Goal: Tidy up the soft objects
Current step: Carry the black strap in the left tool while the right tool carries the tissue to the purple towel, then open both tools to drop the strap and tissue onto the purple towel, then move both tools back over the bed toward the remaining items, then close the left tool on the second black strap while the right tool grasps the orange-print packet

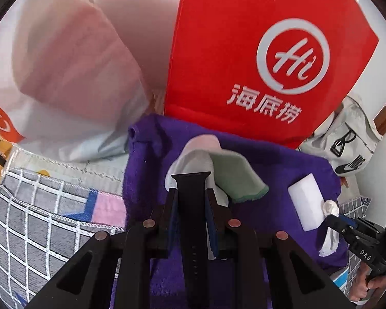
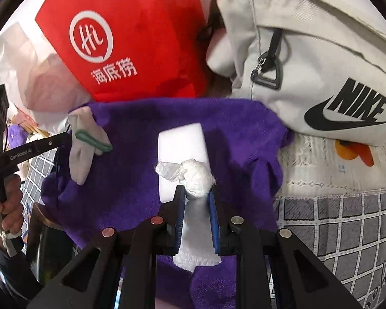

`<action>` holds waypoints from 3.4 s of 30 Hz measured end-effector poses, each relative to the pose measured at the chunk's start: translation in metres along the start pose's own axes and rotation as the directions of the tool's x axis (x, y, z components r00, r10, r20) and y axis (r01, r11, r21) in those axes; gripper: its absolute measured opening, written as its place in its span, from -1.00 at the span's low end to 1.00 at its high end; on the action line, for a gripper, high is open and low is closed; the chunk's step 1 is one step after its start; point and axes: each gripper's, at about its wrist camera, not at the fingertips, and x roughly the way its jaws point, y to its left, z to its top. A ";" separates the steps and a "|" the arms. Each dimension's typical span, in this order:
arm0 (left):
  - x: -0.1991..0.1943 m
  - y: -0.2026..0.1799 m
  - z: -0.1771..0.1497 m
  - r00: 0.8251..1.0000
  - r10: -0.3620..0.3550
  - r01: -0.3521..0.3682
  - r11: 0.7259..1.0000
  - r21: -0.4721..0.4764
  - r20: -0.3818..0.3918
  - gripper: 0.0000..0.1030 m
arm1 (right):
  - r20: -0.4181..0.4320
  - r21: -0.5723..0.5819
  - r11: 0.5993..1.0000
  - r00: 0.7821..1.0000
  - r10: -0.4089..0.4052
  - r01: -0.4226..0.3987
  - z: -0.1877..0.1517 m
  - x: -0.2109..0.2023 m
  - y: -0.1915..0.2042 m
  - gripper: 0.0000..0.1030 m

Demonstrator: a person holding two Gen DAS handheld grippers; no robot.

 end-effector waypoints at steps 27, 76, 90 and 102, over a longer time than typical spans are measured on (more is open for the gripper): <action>-0.100 -0.009 -0.010 0.992 0.056 -0.062 0.997 0.048 0.109 0.24 | 0.146 -0.084 0.996 0.989 -0.016 0.028 -0.011 -0.080 0.049 0.44; -0.167 0.007 -0.295 0.993 0.099 -0.092 0.989 0.118 -0.058 0.24 | 0.031 -0.133 0.991 0.999 -0.021 0.025 -0.313 -0.116 0.090 0.47; -0.137 -0.013 -0.313 0.986 0.150 -0.130 0.964 0.230 -0.073 0.04 | 0.093 -0.176 0.973 0.987 -0.132 0.147 -0.315 -0.114 0.094 -0.07; -0.140 -0.004 -0.310 0.993 0.110 -0.100 0.969 0.225 -0.033 -0.61 | 0.100 -0.142 0.981 0.987 -0.122 0.135 -0.315 -0.119 0.089 -0.59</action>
